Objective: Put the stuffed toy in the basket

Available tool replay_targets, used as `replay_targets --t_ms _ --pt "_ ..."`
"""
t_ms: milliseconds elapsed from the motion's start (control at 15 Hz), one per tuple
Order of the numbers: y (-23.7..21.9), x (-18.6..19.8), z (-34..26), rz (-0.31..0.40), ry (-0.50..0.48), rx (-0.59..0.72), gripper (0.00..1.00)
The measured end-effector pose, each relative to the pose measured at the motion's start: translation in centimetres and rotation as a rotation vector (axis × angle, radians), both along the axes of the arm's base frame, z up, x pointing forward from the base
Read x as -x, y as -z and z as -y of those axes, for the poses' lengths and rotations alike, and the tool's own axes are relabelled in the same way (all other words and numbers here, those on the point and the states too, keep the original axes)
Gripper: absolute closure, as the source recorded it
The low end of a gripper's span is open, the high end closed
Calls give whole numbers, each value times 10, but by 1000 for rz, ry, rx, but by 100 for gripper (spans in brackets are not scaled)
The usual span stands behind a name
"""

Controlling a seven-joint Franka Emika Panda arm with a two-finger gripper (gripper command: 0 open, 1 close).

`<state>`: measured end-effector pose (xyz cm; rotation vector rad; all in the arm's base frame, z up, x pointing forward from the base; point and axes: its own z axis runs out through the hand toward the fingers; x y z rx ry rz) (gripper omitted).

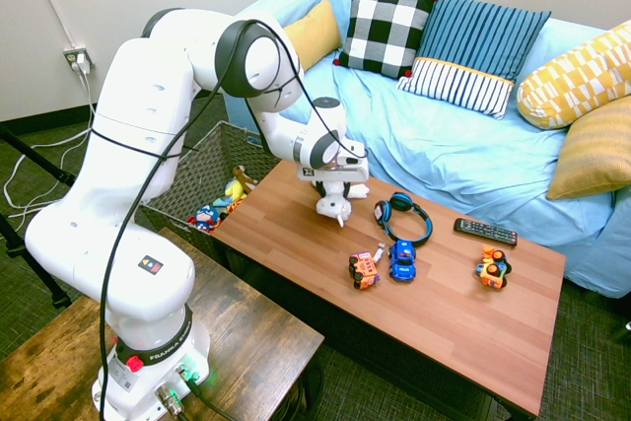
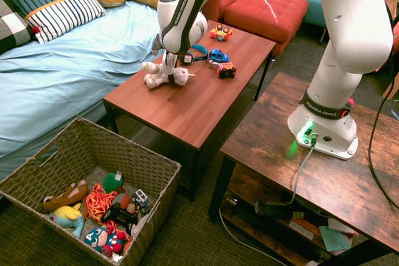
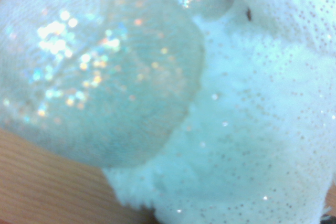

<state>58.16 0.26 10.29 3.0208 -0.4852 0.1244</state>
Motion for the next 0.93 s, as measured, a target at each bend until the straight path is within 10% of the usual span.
replay_targets --t_ms 933 --pt "-38 20 19 82 97 -33 100"
